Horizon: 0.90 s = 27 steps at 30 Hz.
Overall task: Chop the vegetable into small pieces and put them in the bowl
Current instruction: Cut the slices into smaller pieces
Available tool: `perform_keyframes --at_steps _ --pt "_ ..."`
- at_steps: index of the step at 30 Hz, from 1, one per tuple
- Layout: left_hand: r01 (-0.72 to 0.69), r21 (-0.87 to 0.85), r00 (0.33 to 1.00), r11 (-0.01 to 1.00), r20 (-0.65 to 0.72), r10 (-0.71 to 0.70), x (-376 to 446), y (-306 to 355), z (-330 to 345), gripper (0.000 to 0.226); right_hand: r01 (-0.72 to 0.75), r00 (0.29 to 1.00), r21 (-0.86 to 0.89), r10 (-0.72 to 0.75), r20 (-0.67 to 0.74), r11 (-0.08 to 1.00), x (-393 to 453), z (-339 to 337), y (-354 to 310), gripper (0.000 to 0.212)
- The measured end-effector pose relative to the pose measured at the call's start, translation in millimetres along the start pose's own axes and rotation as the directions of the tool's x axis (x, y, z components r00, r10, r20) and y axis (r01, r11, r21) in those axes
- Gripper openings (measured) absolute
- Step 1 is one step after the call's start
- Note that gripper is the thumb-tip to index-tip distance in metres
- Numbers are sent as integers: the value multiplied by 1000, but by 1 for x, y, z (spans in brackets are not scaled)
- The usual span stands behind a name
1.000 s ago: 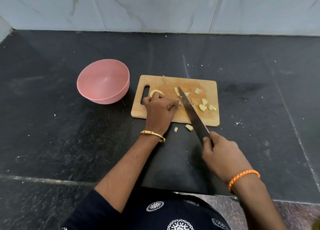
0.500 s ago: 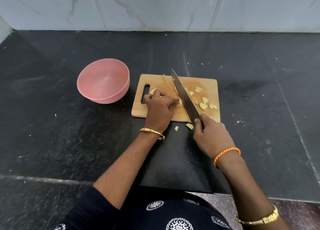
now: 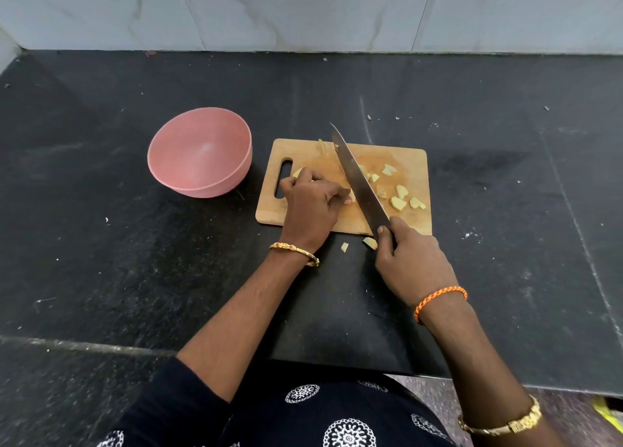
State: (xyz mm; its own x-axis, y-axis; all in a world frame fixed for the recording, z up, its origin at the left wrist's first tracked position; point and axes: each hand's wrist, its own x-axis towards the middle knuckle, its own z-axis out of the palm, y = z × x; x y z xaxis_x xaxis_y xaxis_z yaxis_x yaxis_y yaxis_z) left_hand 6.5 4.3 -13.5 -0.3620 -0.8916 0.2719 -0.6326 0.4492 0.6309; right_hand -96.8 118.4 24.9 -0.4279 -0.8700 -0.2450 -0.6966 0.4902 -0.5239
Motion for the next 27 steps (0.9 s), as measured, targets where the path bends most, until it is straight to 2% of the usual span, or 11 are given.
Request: perform_keyframes --at_steps 5,10,15,18,21,25,27 --pt "-31 -35 999 999 -13 30 0 0 -1 10 5 1000 -48 -4 13 999 3 3 -4 20" --pt "-8 -52 999 999 -37 6 1 -3 1 8 -35 994 -79 43 104 996 2 8 -6 20" --pt "34 69 999 997 -41 -31 3 -3 0 9 -60 985 -131 80 156 990 -8 -7 -5 16" --pt "-4 184 999 983 -35 10 2 -2 -5 12 -95 991 -62 100 89 994 -14 -20 -1 20" --pt "-12 196 998 981 -53 23 7 1 -5 16 -129 991 16 129 31 991 -6 -24 3 23" --pt "-109 253 994 961 60 97 23 8 3 29 -182 982 31 180 53 983 6 -23 3 24" --pt "-121 295 988 948 124 87 29 10 8 28 -188 981 37 186 54 982 8 -22 0 23"
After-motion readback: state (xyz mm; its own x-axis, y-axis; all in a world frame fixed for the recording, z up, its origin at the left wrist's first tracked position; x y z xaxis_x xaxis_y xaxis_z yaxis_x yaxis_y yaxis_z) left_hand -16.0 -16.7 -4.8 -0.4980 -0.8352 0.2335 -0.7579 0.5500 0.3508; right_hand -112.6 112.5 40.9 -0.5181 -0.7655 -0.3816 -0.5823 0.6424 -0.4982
